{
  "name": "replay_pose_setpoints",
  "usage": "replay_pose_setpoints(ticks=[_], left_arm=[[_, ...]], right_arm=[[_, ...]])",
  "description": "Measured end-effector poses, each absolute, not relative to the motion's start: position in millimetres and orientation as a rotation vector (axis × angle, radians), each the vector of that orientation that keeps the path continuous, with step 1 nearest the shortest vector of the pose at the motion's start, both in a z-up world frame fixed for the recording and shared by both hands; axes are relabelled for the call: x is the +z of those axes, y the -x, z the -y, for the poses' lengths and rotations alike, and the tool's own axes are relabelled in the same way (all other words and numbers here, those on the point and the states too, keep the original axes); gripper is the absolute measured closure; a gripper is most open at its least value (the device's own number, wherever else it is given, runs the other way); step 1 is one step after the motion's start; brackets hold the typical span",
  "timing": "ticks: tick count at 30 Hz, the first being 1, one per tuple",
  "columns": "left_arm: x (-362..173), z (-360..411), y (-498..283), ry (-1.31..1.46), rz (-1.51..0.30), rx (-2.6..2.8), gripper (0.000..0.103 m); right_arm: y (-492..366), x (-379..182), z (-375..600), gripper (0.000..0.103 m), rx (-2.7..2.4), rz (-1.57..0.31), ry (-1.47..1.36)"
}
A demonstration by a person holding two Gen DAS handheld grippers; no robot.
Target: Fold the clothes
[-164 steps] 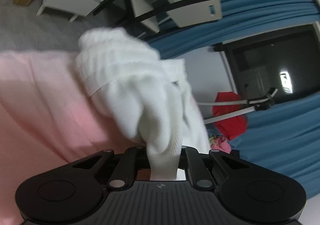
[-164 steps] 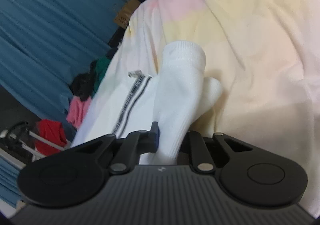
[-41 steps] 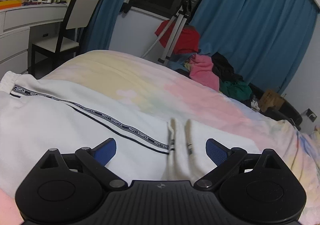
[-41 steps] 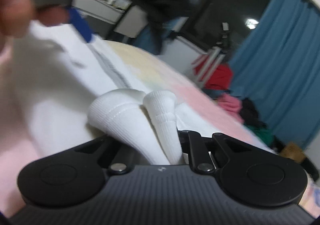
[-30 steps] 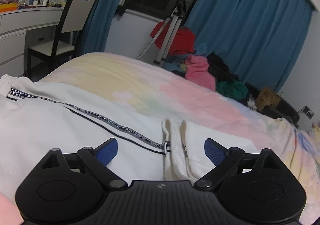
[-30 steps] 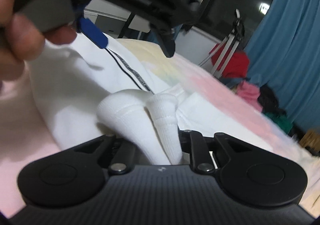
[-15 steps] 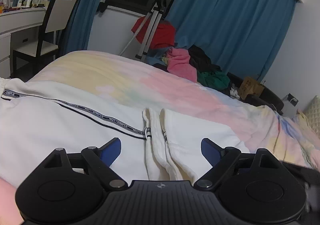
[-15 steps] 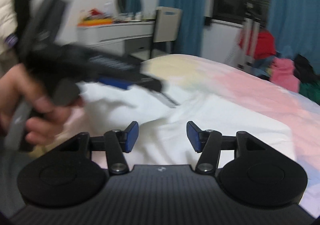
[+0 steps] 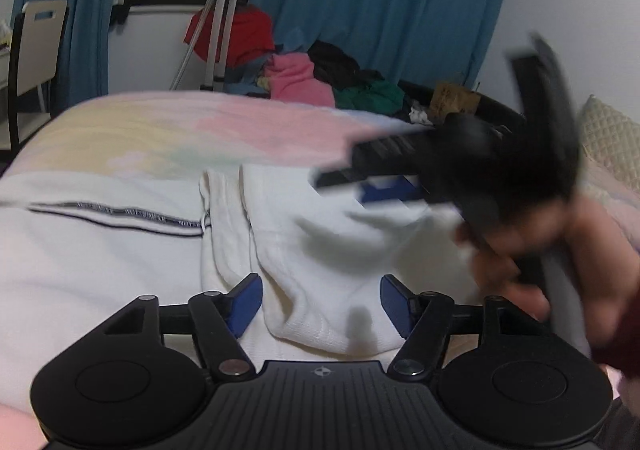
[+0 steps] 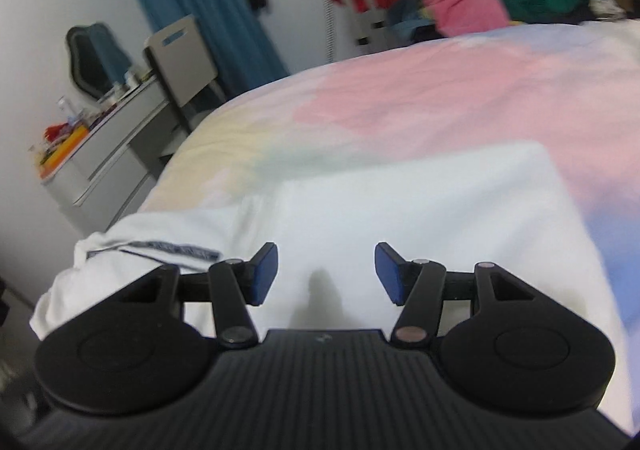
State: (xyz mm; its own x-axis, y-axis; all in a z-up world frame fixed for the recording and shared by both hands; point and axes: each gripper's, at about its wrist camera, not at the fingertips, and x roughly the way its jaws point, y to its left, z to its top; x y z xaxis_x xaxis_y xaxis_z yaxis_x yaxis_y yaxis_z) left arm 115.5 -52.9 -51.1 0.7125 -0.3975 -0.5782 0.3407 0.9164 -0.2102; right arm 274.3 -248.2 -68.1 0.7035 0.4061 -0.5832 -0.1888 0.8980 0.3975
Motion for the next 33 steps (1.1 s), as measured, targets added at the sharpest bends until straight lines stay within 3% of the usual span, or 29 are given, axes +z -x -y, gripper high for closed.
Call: replay_pose_setpoints(ticks=[8,13,14,15,18,24,29,33], left_arm=[[-71,53,-127,0.091,-0.713,-0.380,0.056],[-81,51,-138,0.097,-0.753,-0.350,0.081],[-83,50,-139,0.098,-0.753,-0.344,0.084],[-85,48,-141,0.099,-0.753,-0.341,0.088],[-86,46,-143,0.106,-0.751,-0.345,0.094],[-72,39,-133,0.120,-0.722,-0.359,0.096],[-66,34,-123,0.142,-0.748,-0.368,0.096],[-82,34,-133,0.137,-0.808,-0.344,0.096]], right_arm=[[-334,-90,201,0.046,0.420,-0.788,-0.284],[-339,-108,172,0.046,0.436,-0.775,-0.104],[-339,-109,170,0.048,0.425,-0.764,-0.091],[-338,-109,171,0.058,0.413,-0.757,-0.084],[-333,-108,171,0.073,0.388,-0.735,-0.061],[-317,-93,172,0.088,0.390,-0.664,-0.052],[-302,-78,169,0.089,0.430,-0.624,-0.048],[-307,-103,159,0.088,0.406,-0.662,-0.012]])
